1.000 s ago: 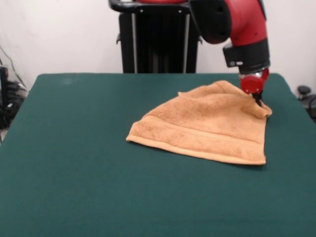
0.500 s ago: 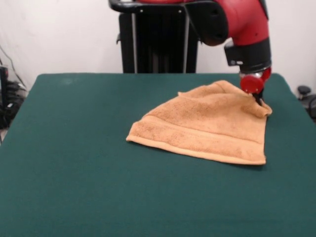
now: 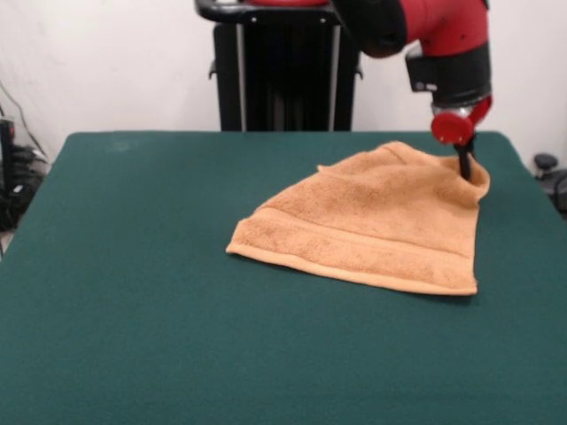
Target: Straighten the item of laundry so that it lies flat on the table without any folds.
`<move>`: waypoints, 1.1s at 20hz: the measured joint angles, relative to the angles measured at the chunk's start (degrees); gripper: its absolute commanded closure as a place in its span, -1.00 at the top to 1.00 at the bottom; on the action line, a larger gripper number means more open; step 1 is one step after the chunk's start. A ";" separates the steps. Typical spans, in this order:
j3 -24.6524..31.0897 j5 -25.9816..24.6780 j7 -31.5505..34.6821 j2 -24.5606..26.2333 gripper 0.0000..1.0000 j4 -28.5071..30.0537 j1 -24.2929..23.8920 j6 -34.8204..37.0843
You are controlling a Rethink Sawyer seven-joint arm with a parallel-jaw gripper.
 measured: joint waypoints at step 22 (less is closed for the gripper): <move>-0.25 1.14 0.00 4.92 -1.00 1.30 4.78 4.99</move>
